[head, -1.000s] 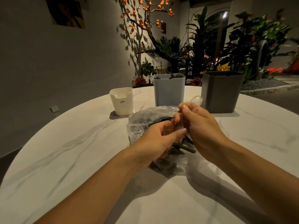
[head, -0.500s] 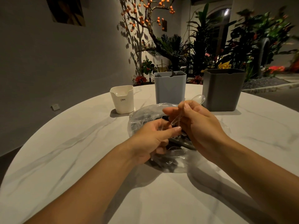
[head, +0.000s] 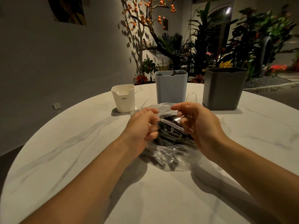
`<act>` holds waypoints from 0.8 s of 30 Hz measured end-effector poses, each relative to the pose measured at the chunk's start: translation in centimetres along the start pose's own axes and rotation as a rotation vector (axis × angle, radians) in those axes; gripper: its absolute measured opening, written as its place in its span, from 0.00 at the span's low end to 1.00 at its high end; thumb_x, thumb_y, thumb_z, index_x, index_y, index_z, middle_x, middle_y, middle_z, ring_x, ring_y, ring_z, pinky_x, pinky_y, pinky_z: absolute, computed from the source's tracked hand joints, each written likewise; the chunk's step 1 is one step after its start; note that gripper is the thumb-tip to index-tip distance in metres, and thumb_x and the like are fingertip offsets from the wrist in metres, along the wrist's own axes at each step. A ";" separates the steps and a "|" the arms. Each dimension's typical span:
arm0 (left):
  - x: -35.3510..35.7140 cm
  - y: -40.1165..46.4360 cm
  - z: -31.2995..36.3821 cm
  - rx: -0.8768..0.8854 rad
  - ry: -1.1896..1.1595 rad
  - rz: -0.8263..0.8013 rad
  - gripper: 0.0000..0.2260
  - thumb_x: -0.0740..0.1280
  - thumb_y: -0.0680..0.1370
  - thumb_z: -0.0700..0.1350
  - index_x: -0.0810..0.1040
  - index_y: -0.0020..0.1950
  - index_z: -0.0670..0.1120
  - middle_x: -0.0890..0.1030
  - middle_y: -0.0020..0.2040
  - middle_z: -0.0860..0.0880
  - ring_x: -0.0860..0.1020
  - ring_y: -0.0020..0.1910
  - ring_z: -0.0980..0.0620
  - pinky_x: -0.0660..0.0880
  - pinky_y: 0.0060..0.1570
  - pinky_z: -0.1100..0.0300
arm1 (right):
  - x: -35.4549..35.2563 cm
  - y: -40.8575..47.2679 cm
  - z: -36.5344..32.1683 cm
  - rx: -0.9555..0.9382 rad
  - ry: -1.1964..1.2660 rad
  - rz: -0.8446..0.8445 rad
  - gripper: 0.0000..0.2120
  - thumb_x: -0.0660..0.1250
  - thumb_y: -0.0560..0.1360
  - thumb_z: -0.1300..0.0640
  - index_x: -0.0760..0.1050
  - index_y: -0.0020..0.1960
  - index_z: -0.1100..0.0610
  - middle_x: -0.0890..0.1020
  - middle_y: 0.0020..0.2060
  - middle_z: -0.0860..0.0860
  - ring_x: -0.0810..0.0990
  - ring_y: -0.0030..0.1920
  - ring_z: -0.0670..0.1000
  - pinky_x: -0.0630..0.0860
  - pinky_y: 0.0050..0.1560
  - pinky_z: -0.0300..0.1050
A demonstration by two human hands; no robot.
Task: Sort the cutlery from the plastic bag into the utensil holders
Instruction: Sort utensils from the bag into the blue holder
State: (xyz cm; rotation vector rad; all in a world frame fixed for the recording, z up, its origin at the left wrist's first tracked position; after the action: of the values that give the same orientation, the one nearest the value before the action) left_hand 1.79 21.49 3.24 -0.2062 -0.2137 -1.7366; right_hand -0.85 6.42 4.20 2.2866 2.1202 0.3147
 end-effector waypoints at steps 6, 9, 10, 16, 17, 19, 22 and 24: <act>0.3 -0.3 -0.2 0.018 0.086 -0.010 0.08 0.56 0.81 0.33 0.74 0.53 0.43 0.69 0.32 0.49 0.63 0.23 0.58 0.61 0.21 0.66 | 1.1 -0.5 0.9 -0.085 -0.455 -0.181 0.07 0.64 0.81 0.50 0.79 0.49 0.48 0.84 0.43 0.47 0.83 0.46 0.46 0.82 0.48 0.41; 0.7 -0.4 -0.3 0.030 0.145 0.049 0.04 0.59 0.83 0.40 0.73 0.50 0.45 0.68 0.33 0.50 0.63 0.23 0.59 0.61 0.23 0.66 | 0.8 -0.2 0.8 -0.124 -0.449 -0.138 0.07 0.64 0.80 0.51 0.79 0.48 0.49 0.84 0.41 0.47 0.83 0.46 0.48 0.82 0.48 0.43; 0.9 -0.5 -0.5 0.012 0.139 0.044 0.06 0.60 0.84 0.45 0.73 0.50 0.45 0.68 0.33 0.50 0.63 0.24 0.59 0.61 0.23 0.66 | 0.7 -0.1 0.7 -0.174 -0.464 -0.103 0.06 0.64 0.80 0.51 0.79 0.48 0.49 0.83 0.41 0.47 0.83 0.45 0.48 0.82 0.47 0.43; 1.7 -0.9 -1.0 -0.073 -0.025 -0.032 0.31 0.45 0.84 0.61 0.75 0.65 0.39 0.73 0.47 0.38 0.69 0.30 0.55 0.62 0.26 0.65 | 0.9 -1.2 0.1 -0.487 -0.760 0.075 0.04 0.68 0.78 0.48 0.74 0.48 0.47 0.78 0.38 0.39 0.79 0.39 0.43 0.79 0.39 0.38; 1.9 -0.9 -1.0 -0.064 -0.029 -0.033 0.29 0.45 0.85 0.58 0.75 0.66 0.38 0.76 0.49 0.34 0.74 0.35 0.52 0.64 0.29 0.64 | 1.1 -1.4 0.2 -0.505 -0.762 0.072 0.04 0.68 0.78 0.48 0.74 0.49 0.48 0.78 0.38 0.40 0.79 0.39 0.44 0.80 0.40 0.41; 1.9 -1.0 -1.0 -0.043 -0.047 -0.018 0.26 0.49 0.86 0.55 0.76 0.65 0.38 0.82 0.56 0.35 0.79 0.47 0.46 0.68 0.39 0.60 | 1.3 -1.4 0.3 -0.498 -0.750 0.045 0.04 0.68 0.77 0.48 0.73 0.49 0.47 0.78 0.39 0.39 0.80 0.41 0.44 0.81 0.42 0.42; 1.8 -0.9 -0.8 -0.003 -0.067 0.015 0.24 0.53 0.85 0.56 0.78 0.63 0.39 0.84 0.55 0.39 0.83 0.52 0.46 0.74 0.48 0.59 | 1.4 -1.2 0.3 -0.447 -0.724 0.003 0.04 0.68 0.77 0.48 0.73 0.49 0.45 0.78 0.40 0.37 0.79 0.43 0.40 0.76 0.40 0.32; 1.7 -0.9 -0.7 0.007 -0.049 0.020 0.23 0.54 0.85 0.57 0.80 0.60 0.41 0.85 0.54 0.42 0.84 0.55 0.47 0.78 0.51 0.58 | 1.3 -1.1 0.4 -0.442 -0.728 -0.003 0.04 0.69 0.77 0.49 0.75 0.50 0.46 0.77 0.40 0.35 0.77 0.43 0.36 0.73 0.36 0.26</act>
State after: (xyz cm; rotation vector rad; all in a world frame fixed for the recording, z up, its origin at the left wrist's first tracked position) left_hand 0.56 19.87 3.00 -0.2457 -0.2526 -1.7117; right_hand -1.79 7.88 3.86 1.7669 1.5041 -0.0534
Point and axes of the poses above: each hand's wrist, its own y-axis towards the middle knuckle, its own x-axis out of the palm, z = x × y, the point moved 4 cm from there along y, towards the middle knuckle
